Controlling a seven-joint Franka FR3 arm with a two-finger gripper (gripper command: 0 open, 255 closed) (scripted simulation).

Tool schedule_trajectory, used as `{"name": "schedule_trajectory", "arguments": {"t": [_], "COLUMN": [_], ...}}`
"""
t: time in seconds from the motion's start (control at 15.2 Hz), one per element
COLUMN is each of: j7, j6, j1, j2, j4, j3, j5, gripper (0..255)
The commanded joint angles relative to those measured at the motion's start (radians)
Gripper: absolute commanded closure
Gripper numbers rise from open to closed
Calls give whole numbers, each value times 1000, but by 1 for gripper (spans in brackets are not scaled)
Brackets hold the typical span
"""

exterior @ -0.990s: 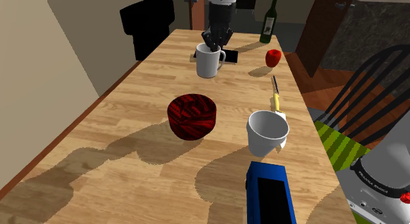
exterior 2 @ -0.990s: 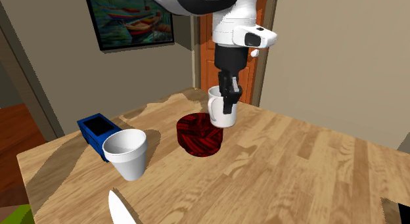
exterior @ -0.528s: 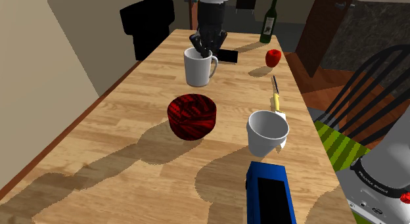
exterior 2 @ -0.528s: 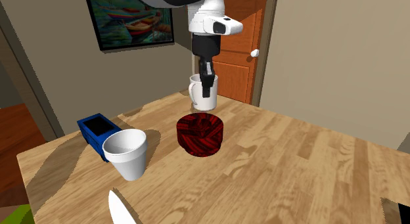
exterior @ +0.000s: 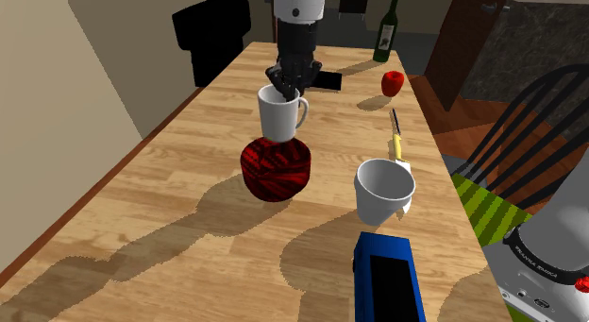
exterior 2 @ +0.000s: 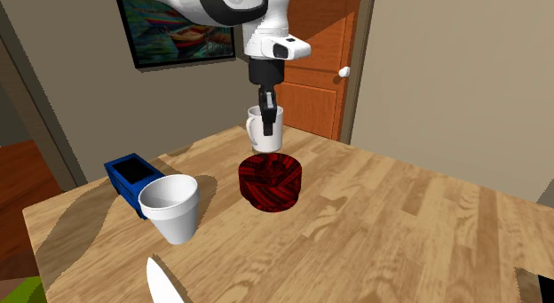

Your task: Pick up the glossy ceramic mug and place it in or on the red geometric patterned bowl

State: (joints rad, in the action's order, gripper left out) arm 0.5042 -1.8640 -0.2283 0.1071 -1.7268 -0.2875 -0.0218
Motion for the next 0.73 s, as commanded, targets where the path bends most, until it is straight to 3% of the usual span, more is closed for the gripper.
{"name": "schedule_trajectory", "arguments": {"t": [0.0,0.66], "j7": [-1,-1], "j6": [-28,-164], "j1": [0,-1], "j2": [1,27], "j4": [-26,-138], "j3": [0,1], "j5": [0,7], "gripper": [255,255]}}
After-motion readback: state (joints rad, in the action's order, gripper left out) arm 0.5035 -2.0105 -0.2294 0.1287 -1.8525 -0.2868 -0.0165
